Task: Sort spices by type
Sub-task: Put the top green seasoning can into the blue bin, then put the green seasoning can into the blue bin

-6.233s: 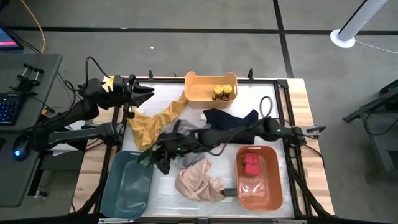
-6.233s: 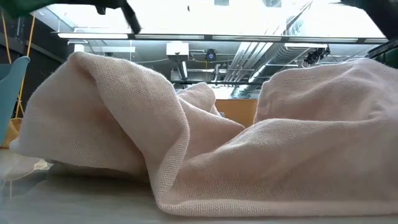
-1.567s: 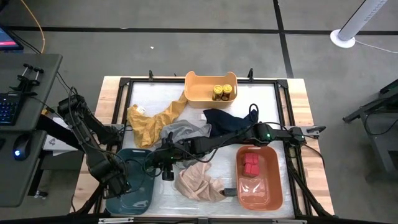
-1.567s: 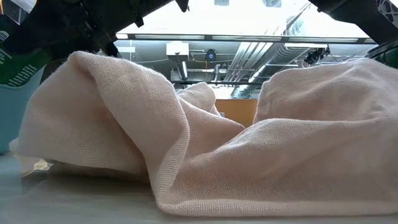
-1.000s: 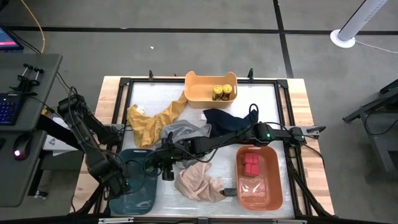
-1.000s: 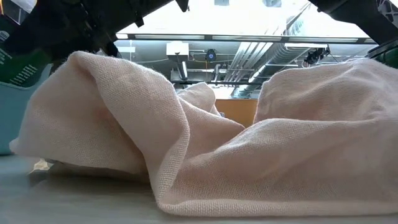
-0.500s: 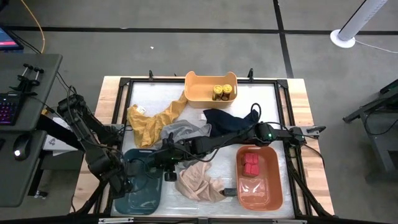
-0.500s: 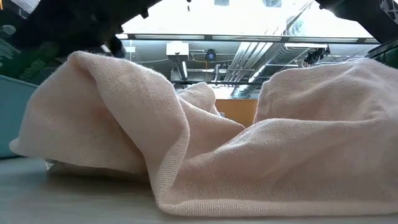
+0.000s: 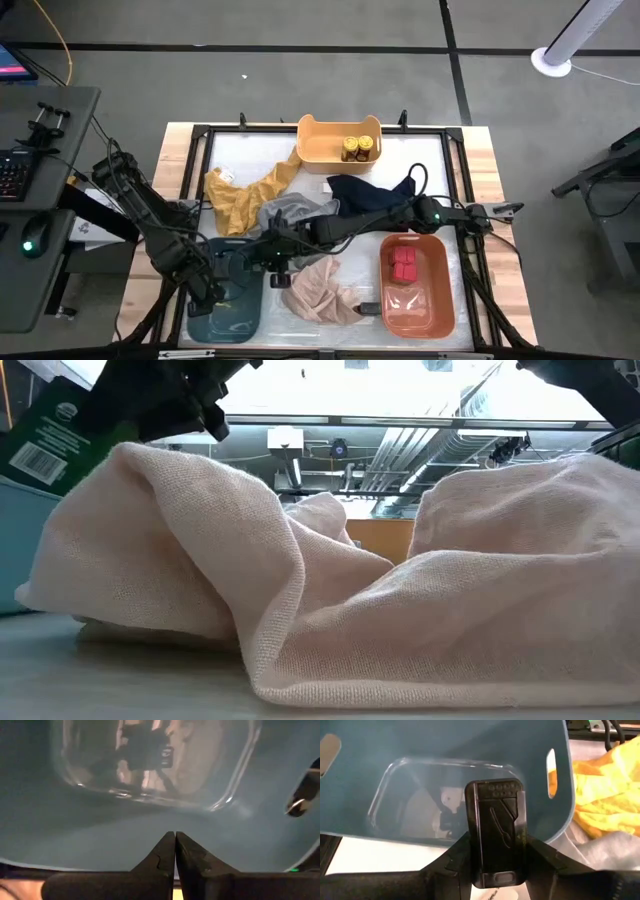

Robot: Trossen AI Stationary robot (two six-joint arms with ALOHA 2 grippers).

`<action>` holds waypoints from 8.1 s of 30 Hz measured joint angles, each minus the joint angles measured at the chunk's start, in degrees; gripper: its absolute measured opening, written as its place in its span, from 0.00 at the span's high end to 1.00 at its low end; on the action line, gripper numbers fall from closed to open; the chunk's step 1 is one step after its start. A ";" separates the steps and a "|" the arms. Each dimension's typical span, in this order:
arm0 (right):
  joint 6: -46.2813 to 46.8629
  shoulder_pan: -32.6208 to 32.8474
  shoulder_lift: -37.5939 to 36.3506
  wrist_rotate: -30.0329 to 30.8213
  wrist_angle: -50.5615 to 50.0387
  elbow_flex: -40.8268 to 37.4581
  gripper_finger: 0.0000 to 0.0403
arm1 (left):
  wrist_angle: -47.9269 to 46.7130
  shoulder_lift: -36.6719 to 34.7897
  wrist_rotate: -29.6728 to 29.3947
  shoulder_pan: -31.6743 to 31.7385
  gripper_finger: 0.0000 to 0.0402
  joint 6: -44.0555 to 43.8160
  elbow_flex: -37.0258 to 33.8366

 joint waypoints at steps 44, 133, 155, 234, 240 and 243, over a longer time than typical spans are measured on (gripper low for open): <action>2.45 0.95 0.04 1.28 -0.75 -0.04 0.69 | 1.46 -2.58 3.27 -7.80 1.00 1.84 -5.00; 33.33 18.95 -10.95 -12.00 -44.08 -9.34 0.31 | 8.68 -21.83 -17.45 4.40 1.00 4.55 -2.13; 36.52 20.93 -10.69 -4.75 -41.96 -16.11 0.31 | 11.26 -21.86 -17.95 6.56 1.00 5.54 -2.13; 46.77 28.10 -7.39 5.75 -34.91 -20.06 1.00 | 11.37 -21.86 -28.97 6.56 1.00 11.59 -2.15; 41.37 28.08 -5.28 2.06 -27.24 -19.89 1.00 | 11.40 -21.86 -29.84 6.56 1.00 12.05 -2.15; 41.75 28.14 -3.98 2.70 -27.35 -20.22 1.00 | 11.40 -21.84 -29.84 6.56 1.00 12.01 -2.15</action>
